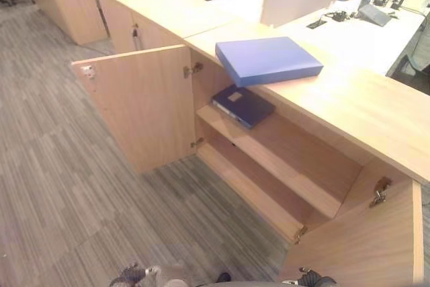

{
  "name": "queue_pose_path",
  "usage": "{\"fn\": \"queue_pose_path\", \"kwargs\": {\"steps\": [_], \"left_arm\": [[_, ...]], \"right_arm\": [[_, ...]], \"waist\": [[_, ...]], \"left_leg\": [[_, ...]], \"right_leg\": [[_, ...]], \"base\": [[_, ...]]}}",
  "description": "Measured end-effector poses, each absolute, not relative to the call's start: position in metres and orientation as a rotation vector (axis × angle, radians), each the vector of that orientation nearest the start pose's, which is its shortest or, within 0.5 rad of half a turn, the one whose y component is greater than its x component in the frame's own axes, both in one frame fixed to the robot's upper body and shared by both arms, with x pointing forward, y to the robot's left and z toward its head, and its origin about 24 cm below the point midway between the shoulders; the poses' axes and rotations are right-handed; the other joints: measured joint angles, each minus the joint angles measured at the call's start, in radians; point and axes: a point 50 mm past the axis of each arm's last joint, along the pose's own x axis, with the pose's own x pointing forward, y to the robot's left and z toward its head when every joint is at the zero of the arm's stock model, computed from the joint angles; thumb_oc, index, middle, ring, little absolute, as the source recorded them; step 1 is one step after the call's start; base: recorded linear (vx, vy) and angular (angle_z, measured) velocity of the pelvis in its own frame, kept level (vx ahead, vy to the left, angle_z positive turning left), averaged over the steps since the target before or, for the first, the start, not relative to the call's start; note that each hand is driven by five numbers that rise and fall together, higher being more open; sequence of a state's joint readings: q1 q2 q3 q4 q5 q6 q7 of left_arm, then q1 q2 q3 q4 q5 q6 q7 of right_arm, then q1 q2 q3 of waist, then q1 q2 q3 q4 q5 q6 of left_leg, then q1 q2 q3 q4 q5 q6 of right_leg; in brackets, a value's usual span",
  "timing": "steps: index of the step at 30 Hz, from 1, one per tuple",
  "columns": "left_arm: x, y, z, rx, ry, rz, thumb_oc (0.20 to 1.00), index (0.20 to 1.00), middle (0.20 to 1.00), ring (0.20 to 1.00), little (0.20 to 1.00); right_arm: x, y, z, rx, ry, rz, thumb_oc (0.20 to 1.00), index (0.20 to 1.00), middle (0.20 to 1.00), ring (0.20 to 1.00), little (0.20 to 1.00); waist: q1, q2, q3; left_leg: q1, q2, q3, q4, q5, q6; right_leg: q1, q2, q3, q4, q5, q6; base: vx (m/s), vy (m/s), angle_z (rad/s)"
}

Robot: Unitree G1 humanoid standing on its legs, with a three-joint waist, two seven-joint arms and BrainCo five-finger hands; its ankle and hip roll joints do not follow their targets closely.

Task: Put the empty folder in the office cabinet

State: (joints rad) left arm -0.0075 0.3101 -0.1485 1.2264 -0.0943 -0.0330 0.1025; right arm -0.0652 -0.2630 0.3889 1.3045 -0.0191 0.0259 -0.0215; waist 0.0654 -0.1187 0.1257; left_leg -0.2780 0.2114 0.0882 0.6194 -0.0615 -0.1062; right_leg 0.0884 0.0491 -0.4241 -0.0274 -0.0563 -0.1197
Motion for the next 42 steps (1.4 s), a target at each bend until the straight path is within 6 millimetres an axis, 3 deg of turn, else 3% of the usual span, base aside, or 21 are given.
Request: {"fn": "queue_pose_path", "kwargs": {"steps": [1,2,3,4,6,10,11,13,15,19,22,26,28,30,31,35,36,37,38,39,42], "left_arm": [[0.095,0.264,-0.151,0.335,1.171,0.204,1.000,1.000,1.000,1.000,1.000],[0.093,0.263,-0.152,0.331,1.178,0.202,1.000,1.000,1.000,1.000,1.000],[0.095,0.263,-0.152,0.338,1.176,0.195,1.000,1.000,1.000,1.000,1.000],[0.097,0.262,-0.151,0.334,1.167,0.195,1.000,1.000,1.000,1.000,1.000],[0.105,0.258,-0.151,0.320,1.147,0.190,1.000,1.000,1.000,1.000,1.000],[0.099,0.250,-0.154,0.305,1.162,0.173,1.000,1.000,1.000,1.000,1.000],[0.105,0.248,-0.153,0.305,1.145,0.166,1.000,1.000,1.000,1.000,1.000],[0.103,0.244,-0.155,0.313,1.157,0.143,1.000,1.000,1.000,1.000,1.000],[0.104,0.242,-0.156,0.319,1.163,0.130,1.000,1.000,1.000,1.000,1.000],[0.125,0.250,-0.148,0.349,1.109,0.140,1.000,1.000,1.000,1.000,1.000],[0.137,0.250,-0.143,0.352,1.070,0.137,1.000,1.000,1.000,1.000,1.000],[0.131,0.258,-0.143,0.365,1.081,0.151,1.000,1.000,1.000,1.000,1.000],[0.132,0.263,-0.140,0.373,1.070,0.159,1.000,1.000,1.000,1.000,1.000],[0.129,0.263,-0.141,0.369,1.071,0.160,1.000,1.000,1.000,1.000,1.000],[0.130,0.261,-0.141,0.367,1.070,0.157,1.000,1.000,1.000,1.000,1.000],[0.131,0.259,-0.141,0.359,1.057,0.152,1.000,1.000,1.000,1.000,1.000],[0.130,0.259,-0.141,0.365,1.062,0.143,1.000,1.000,1.000,1.000,1.000],[0.129,0.257,-0.142,0.359,1.064,0.137,1.000,1.000,1.000,1.000,1.000],[0.129,0.253,-0.143,0.357,1.061,0.120,1.000,1.000,1.000,1.000,1.000],[0.128,0.250,-0.143,0.361,1.056,0.093,1.000,1.000,1.000,1.000,1.000],[0.130,0.248,-0.142,0.354,1.042,0.065,1.000,1.000,1.000,1.000,1.000]], "right_arm": [[0.096,-0.230,-0.163,-0.522,1.273,0.154,1.000,1.000,1.000,1.000,1.000],[0.100,-0.227,-0.162,-0.519,1.254,0.161,1.000,1.000,1.000,1.000,1.000],[0.100,-0.226,-0.162,-0.519,1.254,0.162,1.000,1.000,1.000,1.000,1.000],[0.099,-0.227,-0.162,-0.518,1.259,0.162,1.000,1.000,1.000,1.000,1.000],[0.103,-0.231,-0.161,-0.528,1.253,0.148,1.000,1.000,1.000,1.000,1.000],[0.101,-0.252,-0.156,-0.542,1.263,0.087,1.000,1.000,1.000,1.000,1.000],[0.095,-0.257,-0.156,-0.547,1.281,0.078,1.000,1.000,1.000,1.000,1.000],[0.081,-0.267,-0.156,-0.536,1.336,0.031,1.000,1.000,1.000,1.000,1.000],[0.068,-0.279,-0.155,-0.546,1.390,-0.003,1.000,1.000,1.000,1.000,1.000],[0.073,-0.263,-0.159,-0.514,1.379,0.024,1.000,1.000,1.000,1.000,1.000],[0.083,-0.256,-0.159,-0.498,1.345,0.036,1.000,1.000,1.000,1.000,1.000],[0.103,-0.252,-0.156,-0.480,1.287,0.023,1.000,1.000,1.000,1.000,1.000],[0.110,-0.250,-0.154,-0.473,1.263,0.023,1.000,1.000,1.000,1.000,1.000],[0.121,-0.250,-0.151,-0.460,1.230,0.012,1.000,1.000,1.000,1.000,1.000],[0.122,-0.249,-0.151,-0.448,1.222,0.006,1.000,1.000,1.000,1.000,1.000],[0.131,-0.244,-0.149,-0.447,1.187,0.022,1.000,1.000,1.000,1.000,1.000],[0.133,-0.243,-0.149,-0.449,1.177,0.029,1.000,1.000,1.000,1.000,1.000],[0.134,-0.244,-0.148,-0.453,1.169,0.024,1.000,1.000,1.000,1.000,1.000],[0.133,-0.247,-0.148,-0.459,1.174,0.015,1.000,1.000,1.000,1.000,1.000],[0.129,-0.246,-0.149,-0.458,1.180,0.015,1.000,1.000,1.000,1.000,1.000],[0.128,-0.244,-0.150,-0.475,1.183,0.036,1.000,1.000,1.000,1.000,1.000]], "waist": [[0.007,0.006,0.003],[-0.002,0.014,0.013],[0.001,0.028,0.008],[0.009,0.020,0.003],[0.013,0.039,0.031],[0.017,0.086,0.020],[0.000,0.109,0.011],[-0.004,0.112,-0.002],[-0.030,0.151,-0.015],[-0.028,0.109,-0.002],[-0.022,0.104,0.006],[-0.002,0.097,0.014],[0.005,0.093,0.021],[0.010,0.108,0.040],[0.005,0.107,0.043],[0.002,0.092,0.041],[0.002,0.084,0.039],[-0.002,0.081,0.039],[-0.001,0.083,0.039],[-0.001,0.082,0.040],[0.006,0.071,0.048]], "left_leg": [[0.042,-0.011,-0.022,-0.213,0.029,-0.022],[0.051,-0.015,-0.046,-0.325,0.078,-0.017],[0.052,-0.031,-0.103,-0.405,0.097,-0.053],[0.075,-0.032,-0.180,-0.565,0.130,-0.083],[0.097,-0.003,-0.269,-0.720,0.185,-0.078],[0.139,-0.011,-0.300,-0.680,0.194,-0.079],[0.149,-0.020,-0.294,-0.654,0.200,-0.068],[0.178,-0.064,-0.282,-0.624,0.190,-0.047],[0.261,-0.087,-0.233,-0.697,0.176,-0.023],[0.274,-0.187,-0.173,-0.700,0.161,0.047],[0.284,-0.231,-0.128,-0.695,0.148,0.083],[0.292,-0.258,-0.062,-0.702,0.129,0.117],[0.298,-0.263,-0.030,-0.702,0.124,0.131],[0.303,-0.242,0.003,-0.700,0.130,0.146],[0.304,-0.246,0.004,-0.694,0.126,0.148],[0.299,-0.222,0.021,-0.691,0.121,0.143],[0.298,-0.216,0.024,-0.695,0.127,0.135],[0.300,-0.213,0.020,-0.695,0.130,0.129],[0.300,-0.204,0.018,-0.689,0.130,0.124],[0.296,-0.187,0.014,-0.662,0.133,0.108],[0.238,-0.165,-0.003,-0.529,0.106,0.063]], "right_leg": [[0.002,0.008,0.021,-0.003,0.003,-0.006],[0.024,0.015,0.040,-0.010,0.006,-0.011],[0.026,0.015,0.076,-0.011,-0.012,0.011],[0.016,0.020,0.086,-0.010,-0.013,0.014],[0.027,0.033,0.112,-0.004,-0.009,0.009],[0.058,0.039,0.189,-0.010,-0.016,0.019],[0.068,0.034,0.200,-0.017,-0.013,0.027],[0.065,-0.002,0.224,-0.007,-0.027,0.062],[0.055,-0.043,0.255,0.017,-0.040,0.119],[0.010,-0.160,0.280,0.080,-0.057,0.179],[-0.020,-0.217,0.272,0.133,-0.057,0.217],[-0.056,-0.265,0.254,0.164,-0.048,0.247],[-0.078,-0.273,0.212,0.179,-0.030,0.245],[-0.089,-0.282,0.066,0.215,-0.006,0.212],[-0.085,-0.286,0.039,0.219,-0.010,0.212],[-0.132,-0.227,0.058,0.281,-0.076,0.205],[-0.140,-0.189,0.082,0.263,-0.076,0.203],[-0.132,-0.182,0.081,0.250,-0.078,0.172],[-0.115,-0.167,0.082,0.225,-0.070,0.175],[-0.090,-0.135,0.088,0.195,-0.066,0.170],[-0.075,-0.115,0.082,0.162,-0.067,0.143]], "base": [[0.15,0.200,-0.78],[0.17,0.223,-0.60],[0.22,0.280,-0.42],[0.16,0.181,-0.27],[0.15,0.225,-0.44],[0.13,0.270,-0.69],[0.19,0.477,-0.31],[0.13,0.348,-0.38],[0.09,0.341,-0.34],[0.04,0.296,-0.32],[0.04,0.308,-0.37],[0.03,0.192,-0.51],[-0.01,0.210,-0.45],[-0.01,0.088,-0.48],[0.03,0.068,-0.13],[0.02,-0.011,-0.16],[0.03,-0.054,-0.18],[0.04,-0.077,-0.03],[0.04,-0.131,0.05],[0.00,-0.147,0.06],[-0.06,-0.092,0.08]]}}
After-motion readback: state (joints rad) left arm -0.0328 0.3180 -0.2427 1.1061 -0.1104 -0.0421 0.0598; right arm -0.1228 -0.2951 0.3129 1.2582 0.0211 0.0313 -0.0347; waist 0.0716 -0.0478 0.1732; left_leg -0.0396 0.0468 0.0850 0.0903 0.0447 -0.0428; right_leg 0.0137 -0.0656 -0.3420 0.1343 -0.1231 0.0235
